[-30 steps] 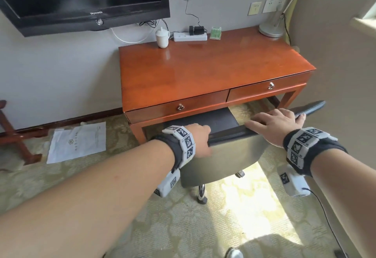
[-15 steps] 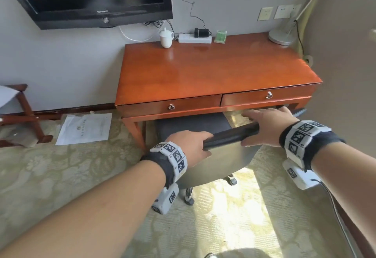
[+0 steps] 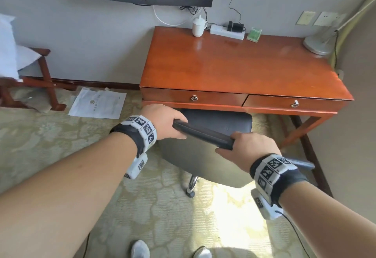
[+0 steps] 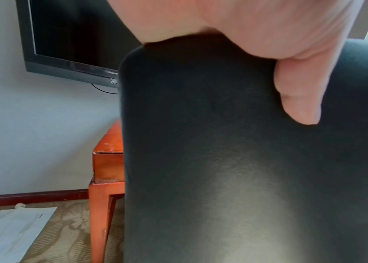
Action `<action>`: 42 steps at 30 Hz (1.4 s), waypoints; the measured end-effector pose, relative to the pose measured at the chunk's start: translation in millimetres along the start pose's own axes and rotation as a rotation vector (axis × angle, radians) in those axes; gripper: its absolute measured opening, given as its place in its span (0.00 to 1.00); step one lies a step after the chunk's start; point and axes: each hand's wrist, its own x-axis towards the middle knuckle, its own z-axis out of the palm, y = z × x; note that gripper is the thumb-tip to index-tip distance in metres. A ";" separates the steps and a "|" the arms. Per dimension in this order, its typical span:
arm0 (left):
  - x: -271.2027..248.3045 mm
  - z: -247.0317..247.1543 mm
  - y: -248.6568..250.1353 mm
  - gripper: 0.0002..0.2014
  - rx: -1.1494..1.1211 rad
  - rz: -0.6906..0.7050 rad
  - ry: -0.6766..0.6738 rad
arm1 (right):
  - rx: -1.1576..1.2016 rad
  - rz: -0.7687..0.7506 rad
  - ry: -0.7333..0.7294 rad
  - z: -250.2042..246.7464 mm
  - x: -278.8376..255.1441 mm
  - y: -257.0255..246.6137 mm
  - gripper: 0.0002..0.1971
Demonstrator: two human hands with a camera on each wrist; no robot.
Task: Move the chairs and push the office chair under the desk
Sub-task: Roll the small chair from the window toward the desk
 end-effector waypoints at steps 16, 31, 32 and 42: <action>4.0 -19.1 -93.9 0.13 -0.039 0.092 -0.032 | -0.008 0.038 0.083 -15.7 15.3 -94.8 0.29; -51.3 -23.4 -88.0 0.13 -0.043 -0.116 -0.064 | -0.012 -0.111 0.047 -19.3 10.1 -99.4 0.28; -50.7 -21.4 -83.6 0.13 -0.041 -0.126 -0.056 | -0.008 -0.118 0.052 -19.3 11.5 -93.8 0.28; -43.0 -21.5 -46.3 0.24 0.001 -0.241 -0.088 | 0.006 -0.222 0.040 -18.3 22.1 -52.8 0.26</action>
